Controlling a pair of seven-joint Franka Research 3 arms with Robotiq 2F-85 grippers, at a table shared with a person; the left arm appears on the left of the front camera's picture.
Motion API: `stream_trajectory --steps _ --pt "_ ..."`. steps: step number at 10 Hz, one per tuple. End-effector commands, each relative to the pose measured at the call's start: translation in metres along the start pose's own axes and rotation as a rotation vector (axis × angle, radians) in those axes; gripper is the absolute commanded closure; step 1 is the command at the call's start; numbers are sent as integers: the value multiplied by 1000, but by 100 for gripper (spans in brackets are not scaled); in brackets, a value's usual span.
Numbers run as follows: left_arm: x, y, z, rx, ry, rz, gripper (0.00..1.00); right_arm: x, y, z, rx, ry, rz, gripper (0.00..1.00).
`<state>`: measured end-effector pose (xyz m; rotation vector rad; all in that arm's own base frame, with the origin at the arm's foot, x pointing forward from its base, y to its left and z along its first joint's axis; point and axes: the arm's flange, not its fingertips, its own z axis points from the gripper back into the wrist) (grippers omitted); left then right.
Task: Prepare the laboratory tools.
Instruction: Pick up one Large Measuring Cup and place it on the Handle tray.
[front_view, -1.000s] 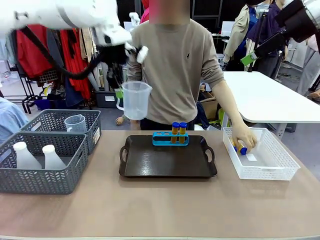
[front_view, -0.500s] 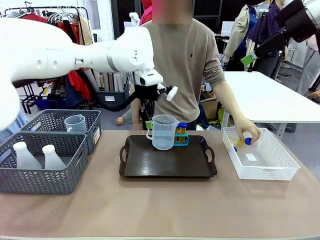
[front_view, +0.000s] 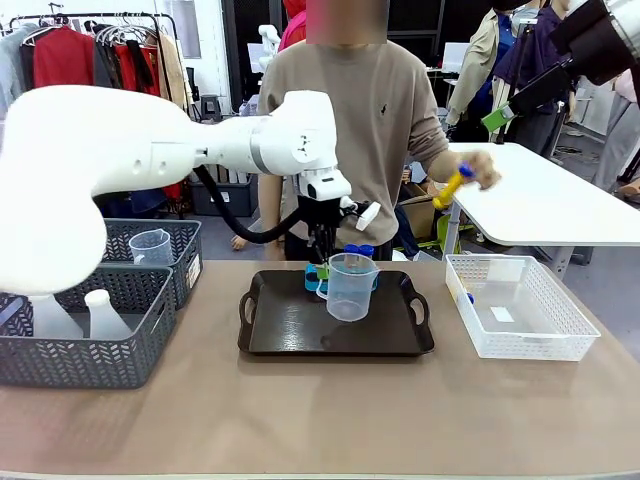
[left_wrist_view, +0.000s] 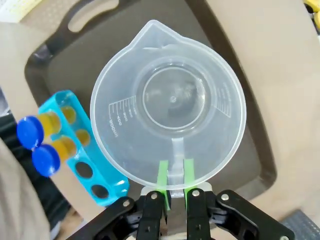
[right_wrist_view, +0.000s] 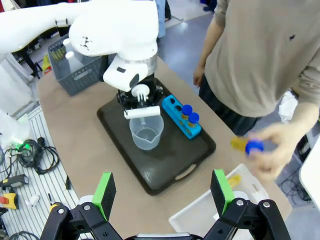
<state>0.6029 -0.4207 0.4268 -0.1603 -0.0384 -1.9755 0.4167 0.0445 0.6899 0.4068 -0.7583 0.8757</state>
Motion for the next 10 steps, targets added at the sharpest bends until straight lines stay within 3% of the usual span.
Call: stream_trajectory --steps 1,2,8,10 --pt "16 23 -2 36 25 -26 100 1 0 1 13 -19 -2 0" --pt "28 32 -12 86 44 -15 100 1 0 1 13 -19 -2 0" --pt "44 47 -35 55 32 -36 100 1 0 1 13 -19 -2 0" --pt "43 46 -29 54 9 -27 61 1 0 1 13 -19 -2 0"
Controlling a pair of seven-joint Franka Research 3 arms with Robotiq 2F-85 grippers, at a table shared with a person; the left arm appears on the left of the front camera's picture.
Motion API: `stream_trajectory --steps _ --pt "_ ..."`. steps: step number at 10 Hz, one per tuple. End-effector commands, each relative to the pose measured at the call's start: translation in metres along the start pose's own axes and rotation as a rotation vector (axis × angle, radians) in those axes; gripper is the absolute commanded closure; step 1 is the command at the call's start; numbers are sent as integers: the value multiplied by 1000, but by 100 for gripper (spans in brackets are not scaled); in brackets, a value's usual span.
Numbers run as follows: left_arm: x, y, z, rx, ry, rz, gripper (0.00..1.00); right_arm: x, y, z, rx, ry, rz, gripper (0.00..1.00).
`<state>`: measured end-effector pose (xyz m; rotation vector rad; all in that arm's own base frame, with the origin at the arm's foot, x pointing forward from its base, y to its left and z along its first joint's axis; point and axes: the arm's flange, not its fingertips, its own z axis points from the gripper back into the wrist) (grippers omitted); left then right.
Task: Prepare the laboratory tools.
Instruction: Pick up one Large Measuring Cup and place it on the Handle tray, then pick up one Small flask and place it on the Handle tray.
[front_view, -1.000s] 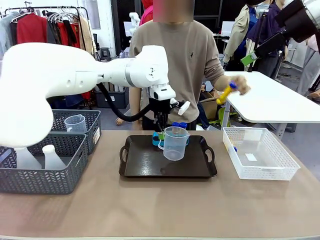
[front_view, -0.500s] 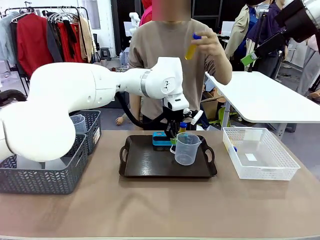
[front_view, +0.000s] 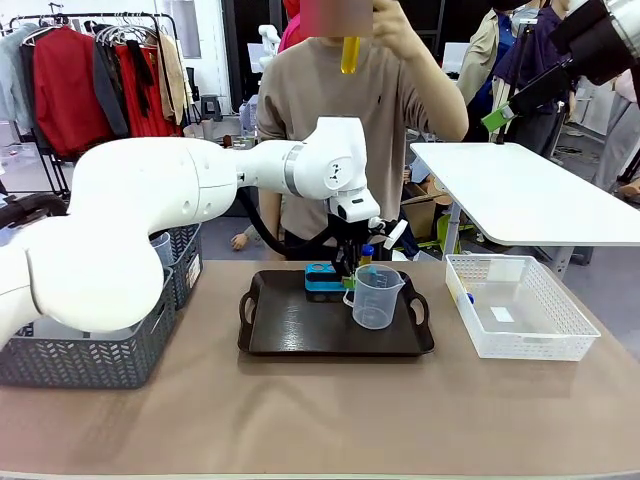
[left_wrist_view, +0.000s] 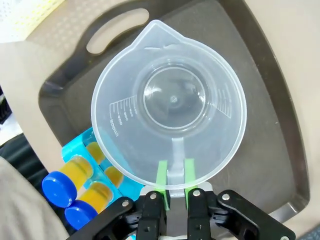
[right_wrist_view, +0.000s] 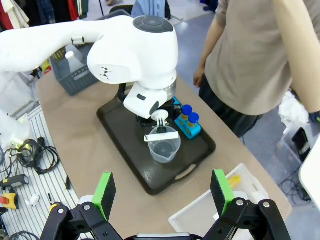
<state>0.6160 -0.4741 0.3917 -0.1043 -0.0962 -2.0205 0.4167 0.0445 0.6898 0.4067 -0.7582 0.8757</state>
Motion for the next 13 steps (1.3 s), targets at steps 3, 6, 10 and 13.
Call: stream_trajectory --steps 3,6,10,13 --pt "1 4 20 -29 -14 16 3 1 0 1 13 -19 -2 0" --pt "-6 -15 47 -80 -28 12 0 1 0 1 13 -19 -2 0" --pt "-19 -46 106 -33 -39 72 0 1 0 1 13 -19 -2 0" --pt "-16 -26 106 -28 -22 39 0 1 0 1 13 -19 -2 0"
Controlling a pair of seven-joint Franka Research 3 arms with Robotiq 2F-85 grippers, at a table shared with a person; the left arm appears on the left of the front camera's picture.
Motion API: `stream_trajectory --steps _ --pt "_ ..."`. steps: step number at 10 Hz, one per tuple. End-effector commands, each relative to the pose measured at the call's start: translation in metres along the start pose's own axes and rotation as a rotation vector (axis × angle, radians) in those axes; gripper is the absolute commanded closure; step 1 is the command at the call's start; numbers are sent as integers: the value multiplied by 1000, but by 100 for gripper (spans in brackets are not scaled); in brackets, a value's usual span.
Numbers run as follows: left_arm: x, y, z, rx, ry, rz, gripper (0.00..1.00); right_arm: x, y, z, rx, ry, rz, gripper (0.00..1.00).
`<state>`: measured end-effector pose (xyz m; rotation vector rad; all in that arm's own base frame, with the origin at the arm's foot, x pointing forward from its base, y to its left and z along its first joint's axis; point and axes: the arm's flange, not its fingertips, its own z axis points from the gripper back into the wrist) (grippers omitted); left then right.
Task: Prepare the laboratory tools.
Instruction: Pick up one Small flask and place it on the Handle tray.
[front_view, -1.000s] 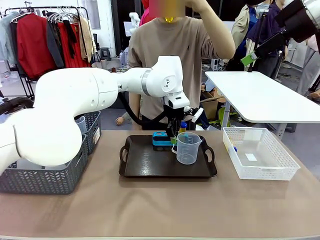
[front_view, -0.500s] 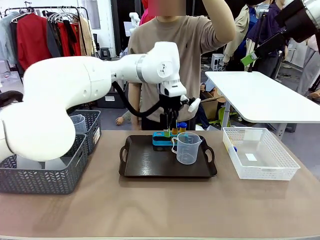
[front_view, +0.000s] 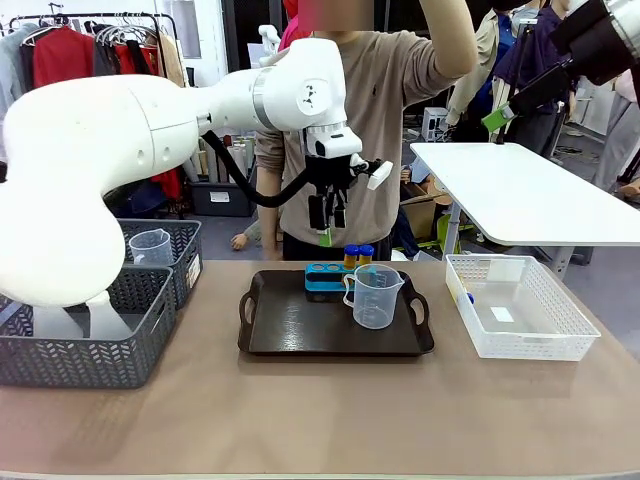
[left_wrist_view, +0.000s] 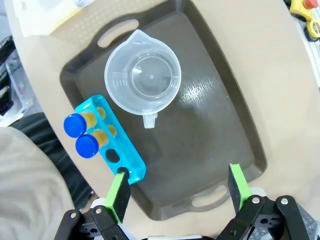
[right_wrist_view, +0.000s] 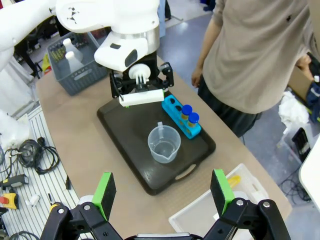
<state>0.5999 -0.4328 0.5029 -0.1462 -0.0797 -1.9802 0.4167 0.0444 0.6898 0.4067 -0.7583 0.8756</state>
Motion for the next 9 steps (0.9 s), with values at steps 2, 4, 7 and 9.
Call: stream_trajectory --steps 2,4,7,9 --pt "1 4 -9 0 1 -2 0 1 0 1 13 -19 -2 0" --pt "-16 -16 17 23 -19 94 0 1 0 1 13 -19 -2 0" --pt "-40 -97 81 141 -6 338 0 1 0 1 13 -19 -2 0" --pt "-63 -148 127 261 36 542 0 1 0 1 13 -19 -2 0"
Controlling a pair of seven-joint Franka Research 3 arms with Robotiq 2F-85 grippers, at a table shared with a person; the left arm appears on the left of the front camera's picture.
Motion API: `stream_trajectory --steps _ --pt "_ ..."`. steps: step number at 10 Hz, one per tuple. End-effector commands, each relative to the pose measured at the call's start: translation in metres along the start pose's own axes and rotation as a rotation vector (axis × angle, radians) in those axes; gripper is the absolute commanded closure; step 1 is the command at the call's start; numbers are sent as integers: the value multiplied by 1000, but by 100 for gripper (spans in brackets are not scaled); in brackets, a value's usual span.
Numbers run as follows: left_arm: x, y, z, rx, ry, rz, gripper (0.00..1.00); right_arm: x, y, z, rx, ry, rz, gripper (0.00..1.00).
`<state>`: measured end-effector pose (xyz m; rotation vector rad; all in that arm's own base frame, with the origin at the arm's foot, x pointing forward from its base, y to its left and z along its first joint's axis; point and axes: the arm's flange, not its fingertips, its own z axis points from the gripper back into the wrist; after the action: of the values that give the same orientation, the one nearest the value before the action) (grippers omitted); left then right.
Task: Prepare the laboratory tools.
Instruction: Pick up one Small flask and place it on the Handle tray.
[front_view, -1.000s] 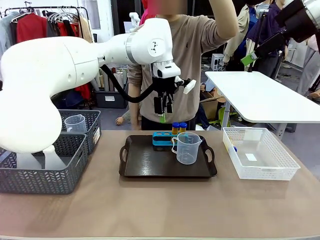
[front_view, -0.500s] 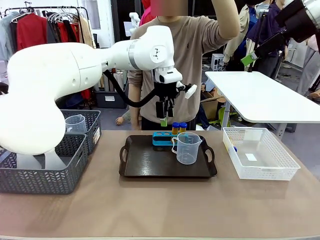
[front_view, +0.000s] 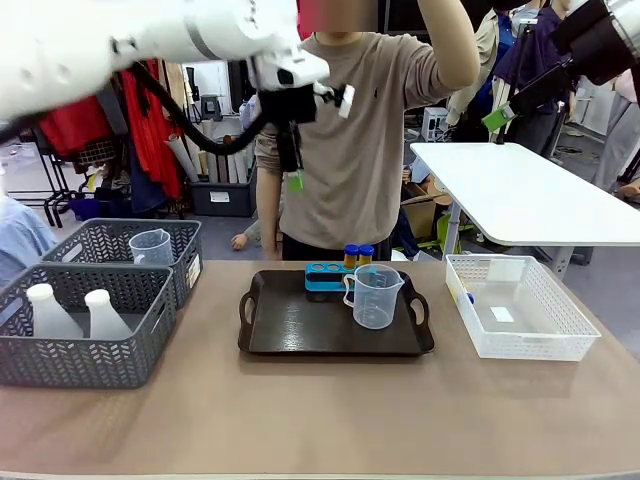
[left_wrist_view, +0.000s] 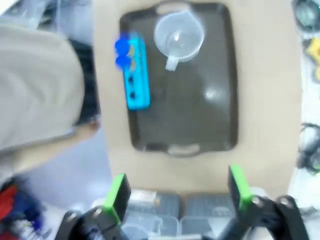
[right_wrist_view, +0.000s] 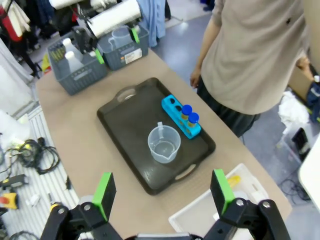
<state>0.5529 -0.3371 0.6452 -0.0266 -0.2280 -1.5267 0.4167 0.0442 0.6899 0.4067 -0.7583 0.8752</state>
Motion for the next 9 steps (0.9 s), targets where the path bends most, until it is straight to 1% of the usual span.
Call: stream_trajectory --steps 1,2,3,4,6,7,8,9 --pt "-60 -67 13 110 66 210 0 1 0 1 13 -19 -1 0" --pt "-80 -76 26 144 101 299 0 1 0 1 13 -19 -1 0" --pt "-110 -78 40 208 153 430 0 1 0 1 13 -19 -1 0" --pt "-151 -85 53 236 186 542 0 1 0 1 13 -19 -1 0" --pt "-213 -93 59 252 152 732 0 1 0 1 13 -19 -1 0" --pt "-238 -97 61 261 171 813 0 1 0 1 13 -19 -1 0" --pt "-258 -95 58 242 164 871 0 1 0 1 13 -19 -1 0" --pt "-249 -94 52 215 168 864 0 1 0 1 13 -19 -1 0"
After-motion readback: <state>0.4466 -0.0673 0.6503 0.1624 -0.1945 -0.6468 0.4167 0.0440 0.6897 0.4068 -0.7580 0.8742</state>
